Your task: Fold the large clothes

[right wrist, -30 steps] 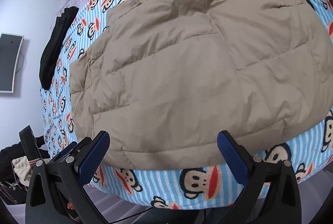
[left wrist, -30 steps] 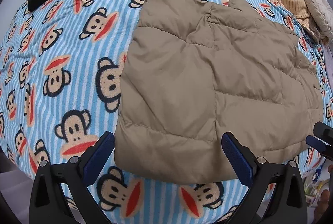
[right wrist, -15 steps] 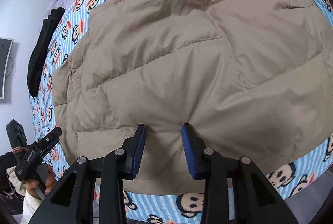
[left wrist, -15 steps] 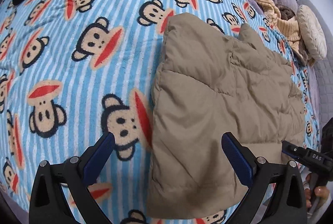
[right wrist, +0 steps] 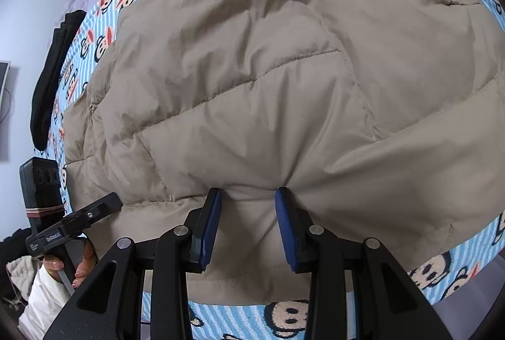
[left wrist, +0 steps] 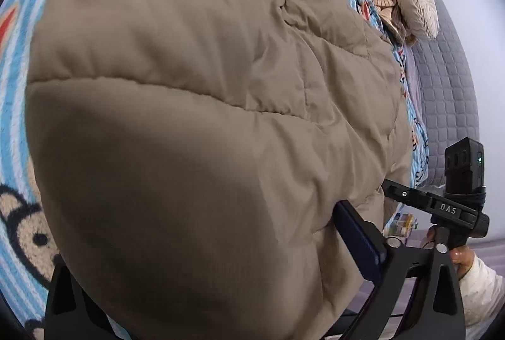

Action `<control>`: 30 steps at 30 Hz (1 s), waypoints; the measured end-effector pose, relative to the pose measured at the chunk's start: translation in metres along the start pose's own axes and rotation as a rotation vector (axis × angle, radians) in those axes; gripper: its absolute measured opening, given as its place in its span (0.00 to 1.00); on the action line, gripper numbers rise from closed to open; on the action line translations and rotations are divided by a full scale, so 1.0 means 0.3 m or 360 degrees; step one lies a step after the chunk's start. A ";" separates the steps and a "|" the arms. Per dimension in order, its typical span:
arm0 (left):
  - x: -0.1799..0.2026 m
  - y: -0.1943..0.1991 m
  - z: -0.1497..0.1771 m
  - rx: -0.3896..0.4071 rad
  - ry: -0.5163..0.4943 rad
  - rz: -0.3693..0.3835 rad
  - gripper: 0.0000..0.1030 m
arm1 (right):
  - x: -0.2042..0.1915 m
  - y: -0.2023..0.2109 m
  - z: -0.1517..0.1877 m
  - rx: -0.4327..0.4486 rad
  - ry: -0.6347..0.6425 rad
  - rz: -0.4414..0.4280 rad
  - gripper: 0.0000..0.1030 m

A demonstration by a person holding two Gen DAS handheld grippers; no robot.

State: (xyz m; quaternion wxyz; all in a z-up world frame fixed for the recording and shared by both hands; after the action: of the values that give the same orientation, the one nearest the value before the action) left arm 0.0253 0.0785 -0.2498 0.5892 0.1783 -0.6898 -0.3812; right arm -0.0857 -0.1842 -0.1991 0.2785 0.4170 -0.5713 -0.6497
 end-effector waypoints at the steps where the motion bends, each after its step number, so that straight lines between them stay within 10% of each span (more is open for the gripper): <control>1: 0.012 0.006 -0.002 0.0001 -0.0032 -0.0012 0.75 | -0.006 0.000 -0.001 -0.0006 0.0000 0.0001 0.38; 3: 0.031 0.027 -0.004 0.0014 -0.0037 0.0050 0.43 | -0.015 0.013 -0.001 -0.0028 0.0020 -0.0004 0.39; 6: 0.051 0.073 -0.001 0.0048 -0.0020 0.0082 0.29 | -0.023 0.061 -0.007 0.0013 0.0083 0.0000 0.39; 16: 0.275 0.207 0.026 0.0227 0.0005 0.0030 0.26 | -0.021 0.138 -0.234 0.0400 0.0299 -0.0030 0.26; 30: 0.747 0.148 0.008 0.0273 -0.0041 -0.0135 0.26 | -0.003 -0.129 -0.410 0.0185 0.0180 -0.0247 0.18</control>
State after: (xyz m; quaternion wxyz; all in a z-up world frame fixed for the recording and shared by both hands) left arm -0.0224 -0.0478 -0.0654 0.5463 0.2522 -0.7192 -0.3475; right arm 0.0248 -0.2386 -0.2364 0.2345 0.5116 -0.5572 -0.6106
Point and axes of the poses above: each gripper's, at about its wrist camera, not at the fingertips, and y roughly against the way its jaws point, x to its right, z to its underside, the point moved 6 cm from there along -y, roughly the way its jaws point, and after that the axes turned 5 degrees about z, right-handed, at the moved point
